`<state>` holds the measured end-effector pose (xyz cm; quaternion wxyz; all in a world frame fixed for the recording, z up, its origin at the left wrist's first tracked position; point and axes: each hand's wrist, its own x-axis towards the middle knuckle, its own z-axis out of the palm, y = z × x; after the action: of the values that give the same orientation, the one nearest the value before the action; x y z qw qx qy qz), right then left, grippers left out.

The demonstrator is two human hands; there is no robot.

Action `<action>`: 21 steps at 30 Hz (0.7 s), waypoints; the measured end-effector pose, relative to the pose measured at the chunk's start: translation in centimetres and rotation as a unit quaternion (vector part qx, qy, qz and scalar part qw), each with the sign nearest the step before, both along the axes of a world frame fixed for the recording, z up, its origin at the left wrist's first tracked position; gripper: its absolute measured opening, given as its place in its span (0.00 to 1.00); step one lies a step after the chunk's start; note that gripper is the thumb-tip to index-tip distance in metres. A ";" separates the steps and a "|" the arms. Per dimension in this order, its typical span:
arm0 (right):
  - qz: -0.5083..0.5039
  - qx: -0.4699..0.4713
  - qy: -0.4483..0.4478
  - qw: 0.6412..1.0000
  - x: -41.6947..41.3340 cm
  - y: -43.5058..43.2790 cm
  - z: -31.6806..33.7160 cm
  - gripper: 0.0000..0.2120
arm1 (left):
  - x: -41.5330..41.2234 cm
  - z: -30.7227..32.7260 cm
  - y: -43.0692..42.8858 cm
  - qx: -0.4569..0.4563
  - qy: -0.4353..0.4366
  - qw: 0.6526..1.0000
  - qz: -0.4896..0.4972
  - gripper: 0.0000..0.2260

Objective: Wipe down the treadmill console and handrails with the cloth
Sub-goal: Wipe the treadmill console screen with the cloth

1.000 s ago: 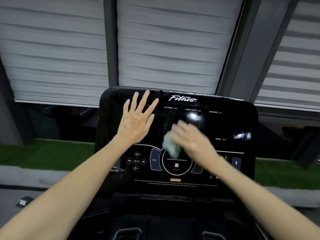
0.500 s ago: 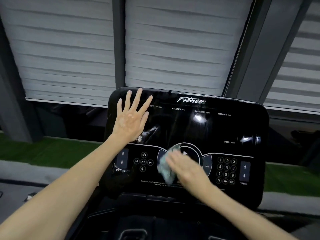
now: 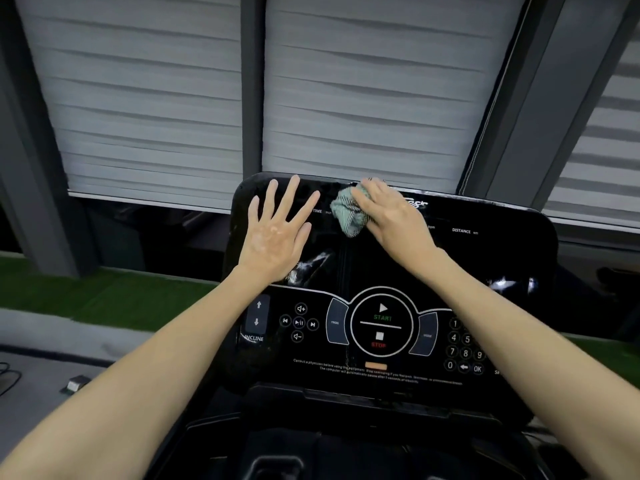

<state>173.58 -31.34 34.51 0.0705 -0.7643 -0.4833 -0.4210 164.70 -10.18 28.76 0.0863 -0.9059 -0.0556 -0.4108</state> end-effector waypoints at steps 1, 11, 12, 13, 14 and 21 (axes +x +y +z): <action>-0.006 0.011 0.010 1.000 -0.3 0.3 -0.3 0.30 | 0.0 0.0 0.0 0.001 -0.002 1.000 -0.001 0.24; 0.161 -0.235 -0.001 0.959 -7.8 -3.3 -19.1 0.17 | 0.0 -0.3 0.3 0.008 0.001 1.000 0.001 0.24; 0.155 -0.256 -0.025 0.954 -7.6 -3.4 -18.7 0.19 | 0.0 -0.3 0.3 0.011 0.004 1.000 0.001 0.24; 0.150 -0.267 -0.050 0.951 -7.2 -3.2 -17.8 0.19 | 0.0 -0.3 0.3 0.012 0.005 1.000 0.002 0.24; 0.150 -0.268 -0.065 0.949 -6.7 -2.9 -16.6 0.19 | -0.1 -0.2 0.4 0.011 0.006 1.000 0.002 0.24; 0.041 -0.083 -0.076 0.993 -0.4 -0.1 -3.5 0.23 | -0.8 -0.3 1.7 0.032 0.010 0.999 -0.014 0.24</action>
<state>173.15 -31.41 31.02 -0.0124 -0.7131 -0.5513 -0.4329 163.90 -8.52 28.51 0.1098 -0.9075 -0.0290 -0.4044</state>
